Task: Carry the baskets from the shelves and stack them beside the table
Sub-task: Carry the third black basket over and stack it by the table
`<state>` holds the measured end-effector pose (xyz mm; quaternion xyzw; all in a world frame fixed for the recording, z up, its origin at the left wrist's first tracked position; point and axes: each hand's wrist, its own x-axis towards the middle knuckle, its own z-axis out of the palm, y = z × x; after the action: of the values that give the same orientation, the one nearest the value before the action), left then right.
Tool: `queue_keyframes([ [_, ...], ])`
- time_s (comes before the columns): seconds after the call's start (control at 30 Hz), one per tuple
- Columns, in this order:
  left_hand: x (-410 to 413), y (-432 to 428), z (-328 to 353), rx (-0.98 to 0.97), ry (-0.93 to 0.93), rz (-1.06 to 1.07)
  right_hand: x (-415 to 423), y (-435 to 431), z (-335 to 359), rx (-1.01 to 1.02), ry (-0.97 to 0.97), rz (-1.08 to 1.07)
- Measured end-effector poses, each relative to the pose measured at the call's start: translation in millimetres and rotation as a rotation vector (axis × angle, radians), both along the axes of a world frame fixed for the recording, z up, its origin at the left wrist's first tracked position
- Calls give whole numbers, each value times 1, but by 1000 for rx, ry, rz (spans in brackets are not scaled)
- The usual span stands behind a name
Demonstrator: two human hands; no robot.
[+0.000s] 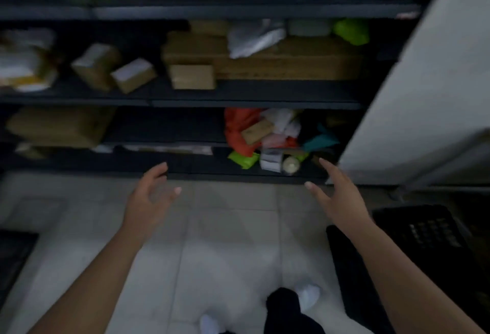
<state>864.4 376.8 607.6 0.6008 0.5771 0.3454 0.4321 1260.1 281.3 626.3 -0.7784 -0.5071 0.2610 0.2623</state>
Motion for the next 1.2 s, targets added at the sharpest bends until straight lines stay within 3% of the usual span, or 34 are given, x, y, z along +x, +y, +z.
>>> queue_keyframes([
  [0.3, -268, -108, 26, 56, 80, 410, -303, 75, 23, 95, 116, 486],
  [0.73, -497, -155, 57, 94, 127, 1086, -634, 200, 36, 30, 222, 1071],
  [0.93, -603, -140, 57, 78, 135, 1269, -771, 251, 34, -19, 243, 1237],
  [1.2, -776, -116, 6, 31, 57, 1311, -958, 288, 5, -43, 207, 1253],
])
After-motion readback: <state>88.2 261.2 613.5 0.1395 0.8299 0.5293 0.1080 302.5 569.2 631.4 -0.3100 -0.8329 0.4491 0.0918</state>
